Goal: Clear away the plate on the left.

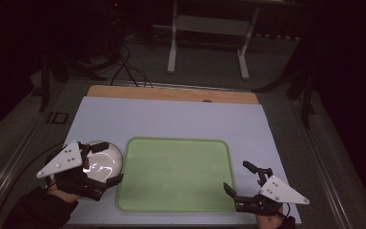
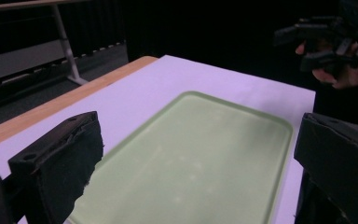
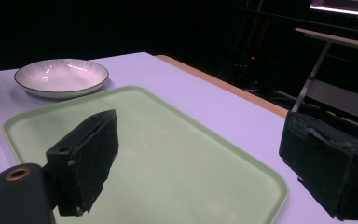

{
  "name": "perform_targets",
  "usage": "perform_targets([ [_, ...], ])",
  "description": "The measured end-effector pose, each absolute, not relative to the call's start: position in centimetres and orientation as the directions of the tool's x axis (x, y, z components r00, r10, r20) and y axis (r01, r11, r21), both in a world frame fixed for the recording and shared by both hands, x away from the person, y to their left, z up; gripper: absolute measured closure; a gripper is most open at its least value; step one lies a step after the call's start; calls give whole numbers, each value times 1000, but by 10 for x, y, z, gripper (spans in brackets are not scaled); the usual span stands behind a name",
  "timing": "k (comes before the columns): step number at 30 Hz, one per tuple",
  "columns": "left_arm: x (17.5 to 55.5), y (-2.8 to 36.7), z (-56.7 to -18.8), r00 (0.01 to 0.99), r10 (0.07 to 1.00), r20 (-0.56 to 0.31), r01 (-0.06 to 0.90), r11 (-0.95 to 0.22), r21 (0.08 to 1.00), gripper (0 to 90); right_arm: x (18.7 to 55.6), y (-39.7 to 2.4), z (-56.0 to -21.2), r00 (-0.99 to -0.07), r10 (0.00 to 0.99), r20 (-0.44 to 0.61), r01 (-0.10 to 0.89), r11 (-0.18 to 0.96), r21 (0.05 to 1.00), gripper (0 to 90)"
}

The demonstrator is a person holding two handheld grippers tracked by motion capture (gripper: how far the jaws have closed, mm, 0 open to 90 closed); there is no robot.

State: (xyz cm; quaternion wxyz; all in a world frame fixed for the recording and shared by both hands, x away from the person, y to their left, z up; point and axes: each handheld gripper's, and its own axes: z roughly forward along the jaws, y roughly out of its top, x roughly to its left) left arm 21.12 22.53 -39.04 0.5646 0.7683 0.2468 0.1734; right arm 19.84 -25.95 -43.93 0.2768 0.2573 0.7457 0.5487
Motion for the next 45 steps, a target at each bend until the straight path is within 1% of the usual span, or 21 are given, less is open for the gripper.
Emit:
perform_targets([
  [10,221,242,-389,779,627,-17,216,-243,946,6,198,-260,-439,-708,693,-136,73,263,962,116],
  [17,224,263,-392,743,667,-52,257,-212,943,11,197,-259,-439,-709,690,-145,63,267,962,116],
  [24,224,277,-395,711,701,-58,290,-217,932,11,196,-259,-439,-709,690,-147,60,267,962,116],
  [28,225,286,-397,680,730,-67,316,-210,925,15,196,-259,-439,-709,689,-149,59,269,961,116],
  [33,227,301,-403,637,764,-102,372,-188,909,15,196,-258,-439,-708,690,-149,60,269,961,116],
  [35,228,303,-404,626,773,-101,377,-186,907,15,196,-258,-439,-708,690,-150,61,271,961,116],
  [36,229,308,-408,614,781,-111,396,-184,900,15,196,-258,-439,-709,689,-150,62,272,960,116],
  [42,231,319,-418,581,801,-143,436,-158,886,15,196,-257,-439,-710,689,-149,63,273,960,116],
  [45,233,325,-427,546,822,-159,474,-147,868,16,196,-257,-440,-710,688,-150,65,276,959,116],
])
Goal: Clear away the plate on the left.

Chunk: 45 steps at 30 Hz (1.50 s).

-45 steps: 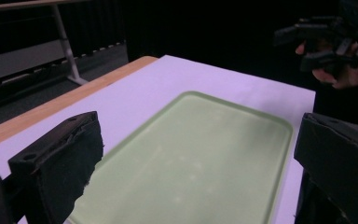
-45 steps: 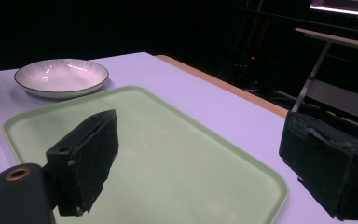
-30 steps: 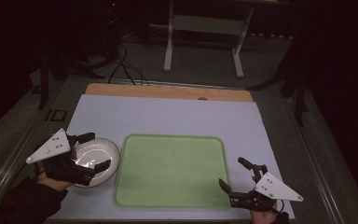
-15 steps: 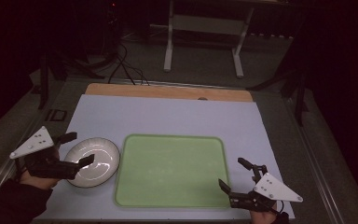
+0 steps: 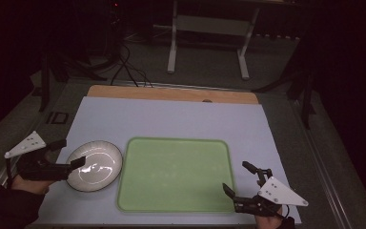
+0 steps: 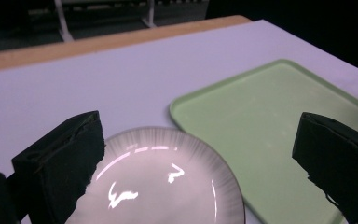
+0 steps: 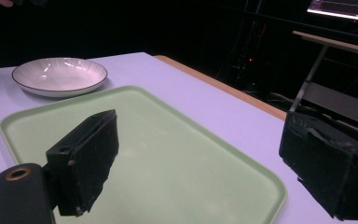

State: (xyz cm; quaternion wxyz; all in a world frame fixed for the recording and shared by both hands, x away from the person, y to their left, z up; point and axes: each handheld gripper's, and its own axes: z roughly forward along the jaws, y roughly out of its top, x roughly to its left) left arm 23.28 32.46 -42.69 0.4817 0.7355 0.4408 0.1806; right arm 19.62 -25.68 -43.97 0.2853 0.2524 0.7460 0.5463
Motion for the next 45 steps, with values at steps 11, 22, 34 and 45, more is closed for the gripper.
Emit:
perform_targets([
  [11,240,344,-459,439,858,-268,629,-81,773,30,197,-255,-441,-713,685,-149,74,284,956,118],
  [22,250,368,-487,316,897,-309,713,-10,701,93,199,-254,-442,-720,678,-150,82,299,951,120],
  [34,261,376,-506,214,922,-322,792,29,609,239,199,-252,-443,-724,673,-150,90,308,947,121],
  [45,267,388,-513,178,915,-363,819,67,570,487,200,-252,-443,-726,672,-145,95,307,947,122],
])
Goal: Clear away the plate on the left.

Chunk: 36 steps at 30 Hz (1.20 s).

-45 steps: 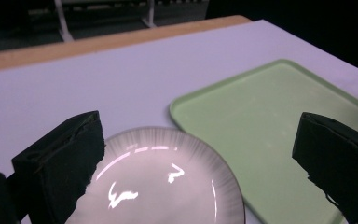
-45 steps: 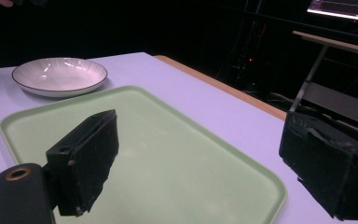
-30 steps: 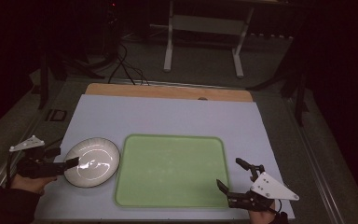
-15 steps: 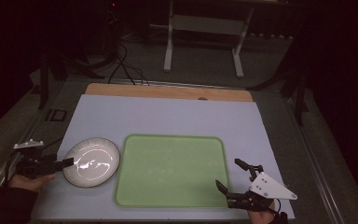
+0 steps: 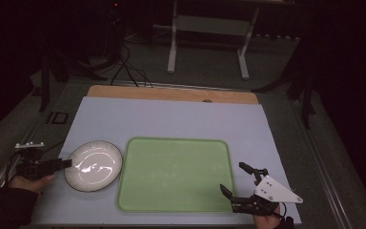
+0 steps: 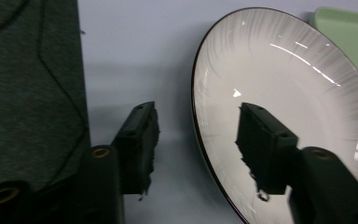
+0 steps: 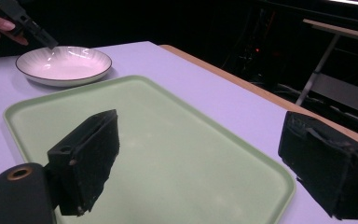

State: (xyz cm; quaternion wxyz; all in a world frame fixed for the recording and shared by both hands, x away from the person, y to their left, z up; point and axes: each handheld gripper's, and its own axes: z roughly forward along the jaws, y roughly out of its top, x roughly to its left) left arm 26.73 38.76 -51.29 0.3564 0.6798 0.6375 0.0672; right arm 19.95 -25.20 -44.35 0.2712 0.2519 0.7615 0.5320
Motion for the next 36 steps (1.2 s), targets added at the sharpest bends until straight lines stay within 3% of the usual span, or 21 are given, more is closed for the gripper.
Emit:
perform_targets([
  [6,270,389,-518,175,904,-391,832,77,549,542,200,-252,-444,-728,671,-143,97,307,947,122],
  [19,277,388,-527,168,875,-454,855,100,509,791,200,-252,-444,-728,671,-145,98,311,945,123],
  [36,288,382,-519,103,886,-452,891,120,438,831,200,-252,-444,-727,671,-142,101,310,946,134],
])
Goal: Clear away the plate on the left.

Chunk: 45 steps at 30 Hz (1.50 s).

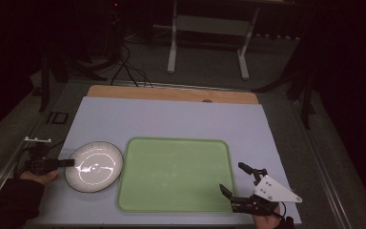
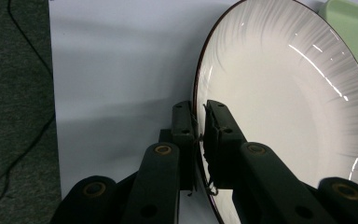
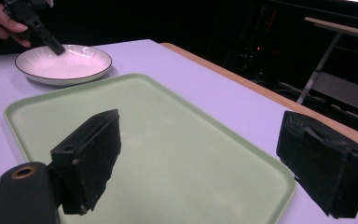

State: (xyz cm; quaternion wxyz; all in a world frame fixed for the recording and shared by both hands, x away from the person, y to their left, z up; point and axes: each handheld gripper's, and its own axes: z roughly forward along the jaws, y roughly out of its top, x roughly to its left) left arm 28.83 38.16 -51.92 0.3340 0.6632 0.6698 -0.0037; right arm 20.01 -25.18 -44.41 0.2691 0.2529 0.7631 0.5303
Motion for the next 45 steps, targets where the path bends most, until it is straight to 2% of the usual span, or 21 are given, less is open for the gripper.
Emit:
perform_targets([
  [7,286,387,-520,63,850,-522,882,197,428,855,201,-253,-444,-726,673,-139,100,305,947,134],
  [15,287,381,-506,87,876,-474,870,165,464,861,201,-253,-443,-720,679,-143,95,300,949,134],
  [20,284,383,-503,82,863,-499,865,187,466,858,201,-254,-443,-718,682,-139,95,295,951,134],
  [33,282,381,-478,110,860,-499,842,186,507,849,201,-255,-443,-715,686,-134,98,288,953,134],
  [45,290,366,-459,148,852,-503,834,166,526,848,201,-256,-443,-712,690,-133,94,281,955,132],
])
